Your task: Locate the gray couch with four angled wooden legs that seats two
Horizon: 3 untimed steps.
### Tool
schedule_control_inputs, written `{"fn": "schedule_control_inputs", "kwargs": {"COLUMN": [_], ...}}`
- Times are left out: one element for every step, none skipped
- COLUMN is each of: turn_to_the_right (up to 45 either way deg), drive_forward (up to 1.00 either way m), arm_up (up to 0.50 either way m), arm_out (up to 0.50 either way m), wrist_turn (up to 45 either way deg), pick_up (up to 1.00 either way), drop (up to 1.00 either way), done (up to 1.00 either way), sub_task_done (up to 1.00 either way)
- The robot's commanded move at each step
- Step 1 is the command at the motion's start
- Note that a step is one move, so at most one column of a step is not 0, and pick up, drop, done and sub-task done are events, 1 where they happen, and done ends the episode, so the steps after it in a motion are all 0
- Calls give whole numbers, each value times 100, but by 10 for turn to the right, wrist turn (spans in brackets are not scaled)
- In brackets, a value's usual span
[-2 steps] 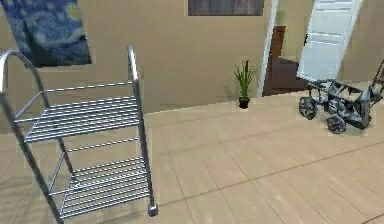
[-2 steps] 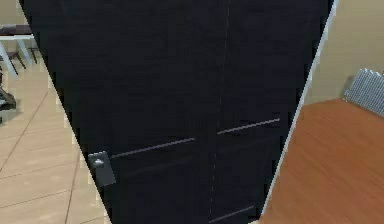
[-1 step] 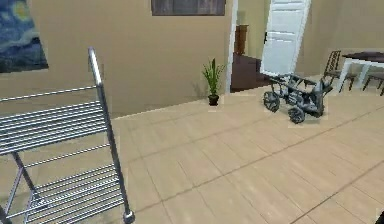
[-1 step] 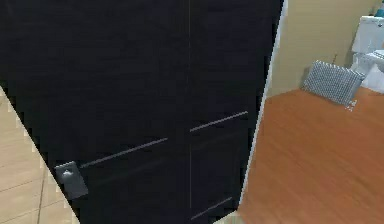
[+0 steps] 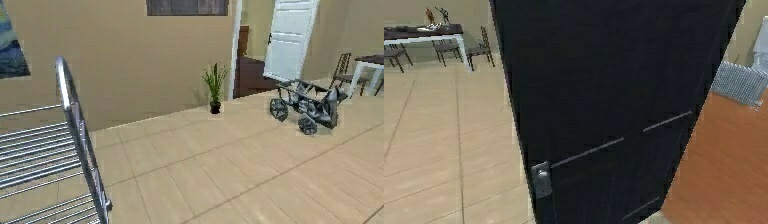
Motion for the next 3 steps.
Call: {"fn": "schedule_control_inputs", "kwargs": {"turn_to_the_right": [60, 0, 450], "drive_forward": [0, 40, 0], "arm_up": [0, 0, 0], "arm_out": [0, 0, 0], "wrist_turn": [0, 0, 0], "pick_up": [0, 0, 0], "drop": [0, 0, 0], "done": [0, 0, 0], "sub_task_done": [0, 0, 0]}}
